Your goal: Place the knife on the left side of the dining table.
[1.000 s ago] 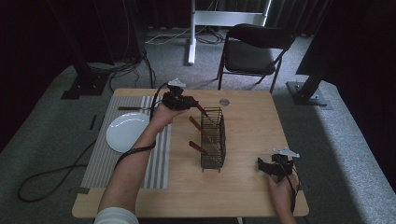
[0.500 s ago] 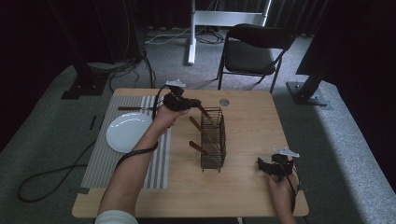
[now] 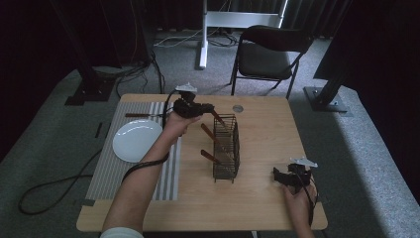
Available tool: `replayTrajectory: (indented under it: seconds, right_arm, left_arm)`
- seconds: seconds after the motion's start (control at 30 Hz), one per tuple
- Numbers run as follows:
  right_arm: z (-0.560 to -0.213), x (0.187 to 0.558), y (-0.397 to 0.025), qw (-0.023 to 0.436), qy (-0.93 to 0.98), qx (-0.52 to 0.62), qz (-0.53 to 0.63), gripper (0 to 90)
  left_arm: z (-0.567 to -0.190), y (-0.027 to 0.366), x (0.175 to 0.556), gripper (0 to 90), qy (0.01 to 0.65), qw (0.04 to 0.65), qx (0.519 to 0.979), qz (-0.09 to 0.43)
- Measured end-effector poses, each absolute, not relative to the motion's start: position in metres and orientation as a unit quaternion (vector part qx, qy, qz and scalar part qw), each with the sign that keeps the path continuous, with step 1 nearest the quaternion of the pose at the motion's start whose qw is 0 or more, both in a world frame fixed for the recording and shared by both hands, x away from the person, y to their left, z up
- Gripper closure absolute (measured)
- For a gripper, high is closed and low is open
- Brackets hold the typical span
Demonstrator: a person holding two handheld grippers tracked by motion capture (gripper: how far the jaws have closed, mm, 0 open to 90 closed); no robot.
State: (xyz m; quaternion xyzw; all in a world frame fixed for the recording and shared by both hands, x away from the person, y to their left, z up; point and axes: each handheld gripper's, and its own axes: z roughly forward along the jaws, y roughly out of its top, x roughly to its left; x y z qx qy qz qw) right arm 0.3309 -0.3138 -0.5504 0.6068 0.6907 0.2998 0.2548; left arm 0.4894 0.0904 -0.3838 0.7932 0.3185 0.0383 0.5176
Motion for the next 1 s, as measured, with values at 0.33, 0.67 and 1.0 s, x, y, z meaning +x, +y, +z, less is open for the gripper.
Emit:
replayTrajectory:
  seconds: [0.33,0.67,1.0]
  right_arm:
    - [-0.55,0.331,-0.314,0.255,0.691,0.607,0.3,11.8]
    - [-0.55,0.331,-0.314,0.255,0.691,0.607,0.3,11.8]
    - [-0.55,0.331,-0.314,0.255,0.691,0.606,0.3,11.8]
  left_arm:
    - [-0.364,0.096,0.478,81.3,0.322,0.527,0.785,0.049]
    - [-0.341,0.102,0.467,81.2,0.322,0.527,0.784,0.069]
    - [-0.317,0.123,0.456,81.2,0.325,0.538,0.773,0.084]
